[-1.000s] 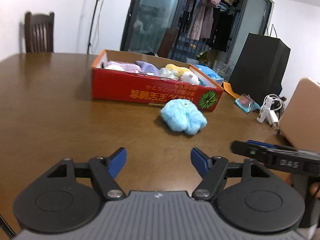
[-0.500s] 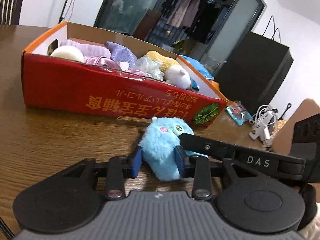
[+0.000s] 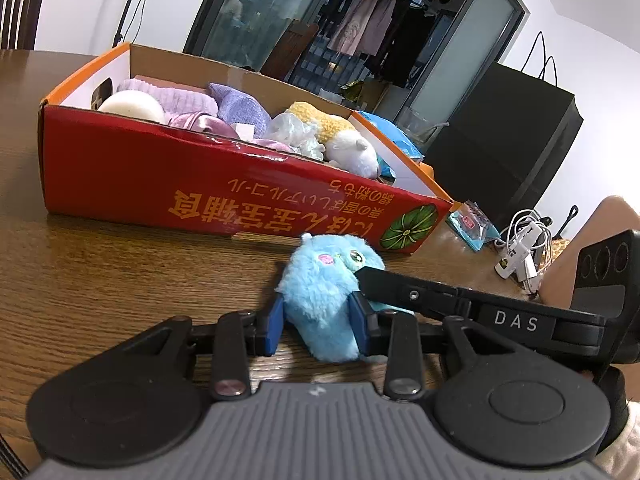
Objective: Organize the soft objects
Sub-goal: 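Close both grippers on the blue fuzzy plush monster, then lift the plush monster with both grippers and lower it into the box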
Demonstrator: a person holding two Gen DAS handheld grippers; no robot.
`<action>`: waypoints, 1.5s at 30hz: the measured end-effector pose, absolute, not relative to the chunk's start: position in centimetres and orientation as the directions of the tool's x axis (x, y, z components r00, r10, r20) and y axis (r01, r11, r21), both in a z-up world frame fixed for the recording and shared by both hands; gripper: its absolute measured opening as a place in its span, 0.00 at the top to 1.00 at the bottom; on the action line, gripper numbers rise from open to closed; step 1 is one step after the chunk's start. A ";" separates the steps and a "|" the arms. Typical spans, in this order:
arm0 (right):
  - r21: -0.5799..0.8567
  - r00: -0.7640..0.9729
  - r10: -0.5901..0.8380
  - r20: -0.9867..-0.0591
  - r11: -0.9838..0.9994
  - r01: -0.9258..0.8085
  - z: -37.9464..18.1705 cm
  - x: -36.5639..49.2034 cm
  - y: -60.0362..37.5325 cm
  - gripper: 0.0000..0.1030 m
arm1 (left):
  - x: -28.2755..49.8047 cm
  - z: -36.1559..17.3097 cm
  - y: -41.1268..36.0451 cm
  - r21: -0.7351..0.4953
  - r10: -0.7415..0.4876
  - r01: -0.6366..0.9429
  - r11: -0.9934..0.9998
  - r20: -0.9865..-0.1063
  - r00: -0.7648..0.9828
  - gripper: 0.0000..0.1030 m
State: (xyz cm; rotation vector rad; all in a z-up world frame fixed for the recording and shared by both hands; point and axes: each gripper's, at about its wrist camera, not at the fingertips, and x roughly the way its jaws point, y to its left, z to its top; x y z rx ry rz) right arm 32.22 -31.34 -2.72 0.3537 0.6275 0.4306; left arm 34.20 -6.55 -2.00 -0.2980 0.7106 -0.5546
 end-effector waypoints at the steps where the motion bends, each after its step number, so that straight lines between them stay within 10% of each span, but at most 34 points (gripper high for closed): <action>1: 0.437 0.728 0.484 -0.484 0.855 -0.278 -2.7 32.2 -31.3 0.67 | 34.2 -2.0 -6.6 -0.434 -0.572 0.379 0.817 -0.532 0.625 0.67; 26: 0.358 0.849 0.423 -0.316 0.882 -0.306 3.8 11.5 -31.9 0.69 | 15.1 5.4 -7.5 -0.377 -0.605 0.482 0.791 -0.362 0.710 0.69; 45: 0.200 0.855 0.323 -0.406 0.944 -0.262 9.8 32.3 -33.9 0.69 | 38.6 7.9 -10.7 -0.497 -0.657 0.454 0.739 -0.387 0.647 0.70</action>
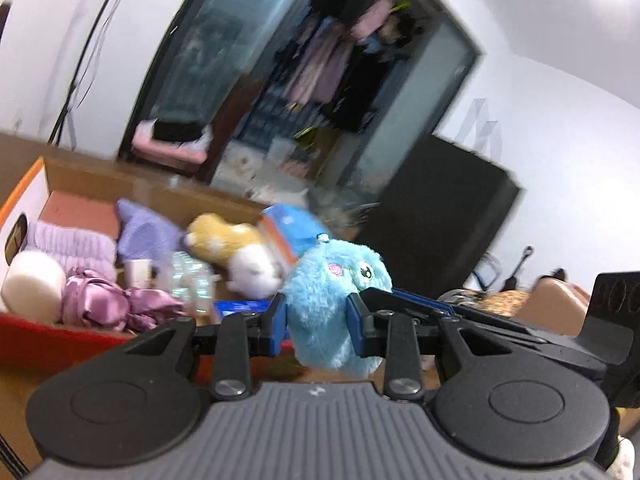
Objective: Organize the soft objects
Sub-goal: 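Lift the plush monster with both grippers and lower it into the box, then open both grippers to release the plush monster in the box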
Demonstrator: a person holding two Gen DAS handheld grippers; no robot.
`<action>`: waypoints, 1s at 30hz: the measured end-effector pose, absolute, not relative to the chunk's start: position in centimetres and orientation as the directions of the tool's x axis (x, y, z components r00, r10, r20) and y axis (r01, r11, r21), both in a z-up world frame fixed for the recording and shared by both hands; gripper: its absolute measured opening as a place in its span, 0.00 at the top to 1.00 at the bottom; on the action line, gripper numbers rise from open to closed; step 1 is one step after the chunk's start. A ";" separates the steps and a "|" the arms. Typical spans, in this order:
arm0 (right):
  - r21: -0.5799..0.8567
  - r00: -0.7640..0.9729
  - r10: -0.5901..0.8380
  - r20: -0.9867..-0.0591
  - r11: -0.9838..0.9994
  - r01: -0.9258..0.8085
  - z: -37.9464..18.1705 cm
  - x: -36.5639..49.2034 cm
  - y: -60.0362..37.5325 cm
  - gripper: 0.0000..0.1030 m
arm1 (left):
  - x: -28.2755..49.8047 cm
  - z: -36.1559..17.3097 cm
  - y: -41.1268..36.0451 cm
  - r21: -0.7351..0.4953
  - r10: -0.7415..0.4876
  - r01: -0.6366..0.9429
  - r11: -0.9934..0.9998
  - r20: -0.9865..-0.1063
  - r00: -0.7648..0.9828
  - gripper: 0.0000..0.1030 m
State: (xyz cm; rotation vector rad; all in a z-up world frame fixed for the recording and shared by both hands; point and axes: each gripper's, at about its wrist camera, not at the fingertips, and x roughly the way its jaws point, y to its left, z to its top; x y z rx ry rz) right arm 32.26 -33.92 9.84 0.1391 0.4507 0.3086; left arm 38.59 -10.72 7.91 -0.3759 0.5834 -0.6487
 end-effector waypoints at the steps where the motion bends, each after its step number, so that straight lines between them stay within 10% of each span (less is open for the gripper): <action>1: 0.204 0.840 0.329 -0.432 0.943 -0.264 9.4 34.1 -33.7 0.69 | 39.9 7.3 -10.6 -0.498 -0.648 0.438 0.748 -0.403 0.646 0.70; 9: 0.243 0.708 0.379 -0.596 0.925 -0.291 3.5 44.0 -30.4 0.75 | 46.4 2.3 -9.3 -0.386 -0.515 0.344 0.856 -0.577 0.634 0.70; 22: 0.167 0.683 0.318 -0.658 0.945 -0.280 2.3 43.9 -30.7 0.76 | 47.2 0.3 -10.5 -0.390 -0.558 0.400 0.830 -0.616 0.556 0.70; 27: 0.200 0.653 0.323 -0.685 0.945 -0.258 2.6 44.9 -31.0 0.71 | 47.0 1.1 -10.3 -0.369 -0.527 0.378 0.849 -0.635 0.564 0.64; 30: 0.159 0.676 0.280 -0.682 0.959 -0.236 3.3 44.1 -31.1 0.52 | 45.4 3.0 -9.9 -0.324 -0.498 0.380 0.866 -0.632 0.594 0.53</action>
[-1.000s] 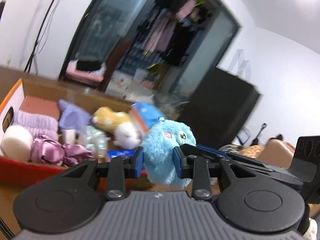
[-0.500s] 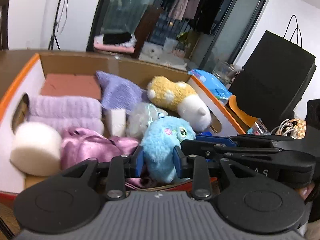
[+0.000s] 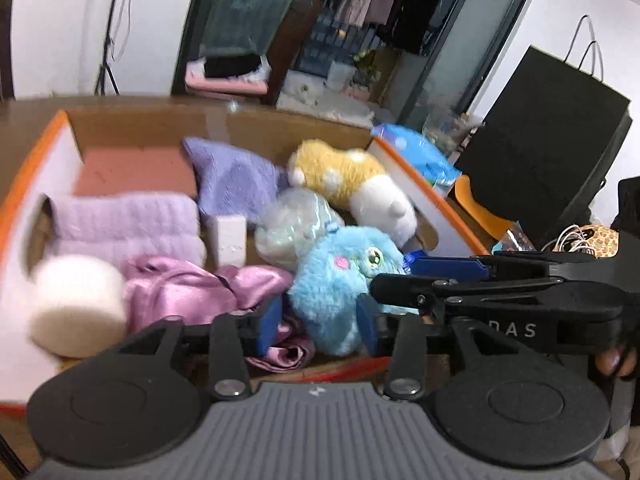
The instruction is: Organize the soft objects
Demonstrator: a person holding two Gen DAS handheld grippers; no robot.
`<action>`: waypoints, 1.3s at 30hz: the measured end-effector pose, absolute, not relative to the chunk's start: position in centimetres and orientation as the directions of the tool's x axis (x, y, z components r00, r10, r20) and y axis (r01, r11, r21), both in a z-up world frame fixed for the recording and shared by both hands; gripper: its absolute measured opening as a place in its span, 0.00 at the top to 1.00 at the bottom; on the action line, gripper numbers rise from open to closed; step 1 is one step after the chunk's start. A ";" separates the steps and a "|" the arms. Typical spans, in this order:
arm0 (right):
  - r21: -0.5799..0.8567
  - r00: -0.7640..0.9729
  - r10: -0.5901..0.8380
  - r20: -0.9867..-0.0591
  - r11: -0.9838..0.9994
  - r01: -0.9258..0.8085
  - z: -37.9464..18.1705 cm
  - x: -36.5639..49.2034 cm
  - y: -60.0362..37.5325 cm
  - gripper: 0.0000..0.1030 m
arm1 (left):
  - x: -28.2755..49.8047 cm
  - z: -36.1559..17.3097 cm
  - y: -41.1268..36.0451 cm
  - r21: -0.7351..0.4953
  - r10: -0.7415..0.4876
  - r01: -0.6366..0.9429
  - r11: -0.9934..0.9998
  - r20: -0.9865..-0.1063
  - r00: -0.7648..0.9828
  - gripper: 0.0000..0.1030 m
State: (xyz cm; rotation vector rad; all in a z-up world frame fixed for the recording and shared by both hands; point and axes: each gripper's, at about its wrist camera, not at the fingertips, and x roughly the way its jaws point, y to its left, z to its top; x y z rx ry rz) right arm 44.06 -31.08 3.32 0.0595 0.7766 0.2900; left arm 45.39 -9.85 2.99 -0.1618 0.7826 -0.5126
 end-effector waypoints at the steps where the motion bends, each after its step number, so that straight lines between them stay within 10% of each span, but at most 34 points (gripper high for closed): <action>1: 0.154 0.688 0.275 -0.672 0.960 -0.233 3.8 43.5 -31.1 0.52 | 44.7 3.8 -9.5 -0.310 -0.488 0.380 0.871 -0.625 0.609 0.50; 17: 0.029 0.877 0.209 -0.432 0.976 -0.217 12.6 31.8 -31.7 0.22 | 33.4 10.7 -2.7 -0.042 -0.145 0.139 0.989 -0.391 0.909 0.05; 22: -0.048 0.956 0.161 -0.247 0.983 -0.178 10.3 28.4 -31.0 0.08 | 30.7 9.4 -1.9 -0.025 -0.087 0.084 0.996 -0.283 0.955 0.05; 39: 0.011 0.967 0.146 -0.207 0.989 -0.147 9.5 22.9 -30.9 0.08 | 24.4 9.4 -0.9 -0.025 -0.118 0.115 0.993 -0.203 0.972 0.03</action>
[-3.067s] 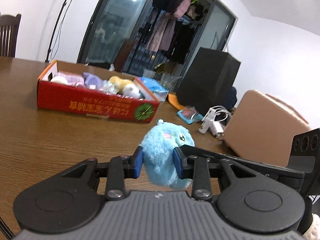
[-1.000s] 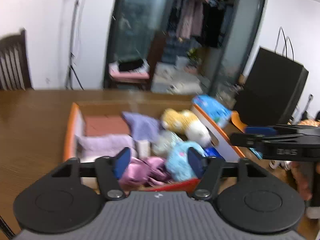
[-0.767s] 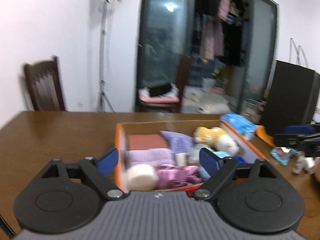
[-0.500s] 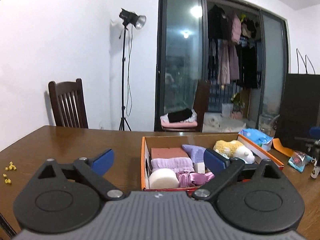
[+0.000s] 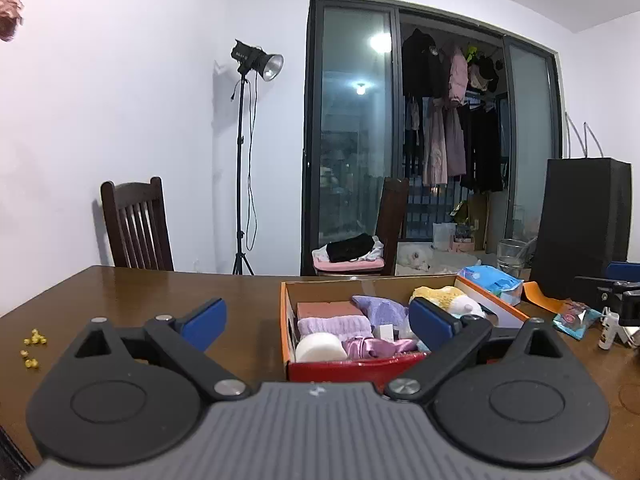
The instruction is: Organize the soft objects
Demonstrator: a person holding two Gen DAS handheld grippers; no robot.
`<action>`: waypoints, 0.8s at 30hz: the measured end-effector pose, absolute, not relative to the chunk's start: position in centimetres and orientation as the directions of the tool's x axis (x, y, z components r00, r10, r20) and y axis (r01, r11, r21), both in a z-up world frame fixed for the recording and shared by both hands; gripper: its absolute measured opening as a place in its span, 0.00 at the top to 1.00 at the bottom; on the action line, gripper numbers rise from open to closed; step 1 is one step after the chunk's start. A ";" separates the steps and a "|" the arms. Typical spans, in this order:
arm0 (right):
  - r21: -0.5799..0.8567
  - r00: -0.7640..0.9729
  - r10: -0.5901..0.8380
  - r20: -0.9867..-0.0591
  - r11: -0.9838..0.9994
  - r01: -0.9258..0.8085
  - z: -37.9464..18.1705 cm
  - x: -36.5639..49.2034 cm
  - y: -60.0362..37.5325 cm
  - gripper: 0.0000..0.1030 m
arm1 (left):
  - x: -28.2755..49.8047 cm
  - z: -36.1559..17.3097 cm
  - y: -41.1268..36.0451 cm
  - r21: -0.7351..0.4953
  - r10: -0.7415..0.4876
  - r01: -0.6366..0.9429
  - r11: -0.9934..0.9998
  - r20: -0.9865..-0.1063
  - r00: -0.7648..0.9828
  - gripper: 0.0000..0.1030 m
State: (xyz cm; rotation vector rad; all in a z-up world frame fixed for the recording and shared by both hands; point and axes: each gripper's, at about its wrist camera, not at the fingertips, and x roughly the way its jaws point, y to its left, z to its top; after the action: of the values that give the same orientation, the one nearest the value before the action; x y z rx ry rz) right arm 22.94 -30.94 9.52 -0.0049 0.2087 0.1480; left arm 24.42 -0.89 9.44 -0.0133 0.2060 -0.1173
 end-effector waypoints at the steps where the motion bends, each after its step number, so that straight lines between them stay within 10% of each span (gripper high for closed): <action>1: 0.017 0.968 0.147 -0.206 0.989 -0.146 9.4 22.2 -30.9 0.08 | 23.5 9.4 -0.7 -0.033 -0.117 0.112 0.993 -0.203 0.972 0.03; 24: 0.060 0.943 0.211 -0.257 0.978 -0.202 1.0 -0.9 -26.6 0.07 | 2.4 3.2 1.3 -0.043 -0.083 0.075 0.996 -0.256 0.963 0.00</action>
State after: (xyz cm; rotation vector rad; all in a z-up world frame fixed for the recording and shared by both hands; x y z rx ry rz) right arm -0.86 -26.56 0.97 0.0327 0.2655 0.2106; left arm 2.35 1.34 3.22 -0.0327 0.2601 -0.0800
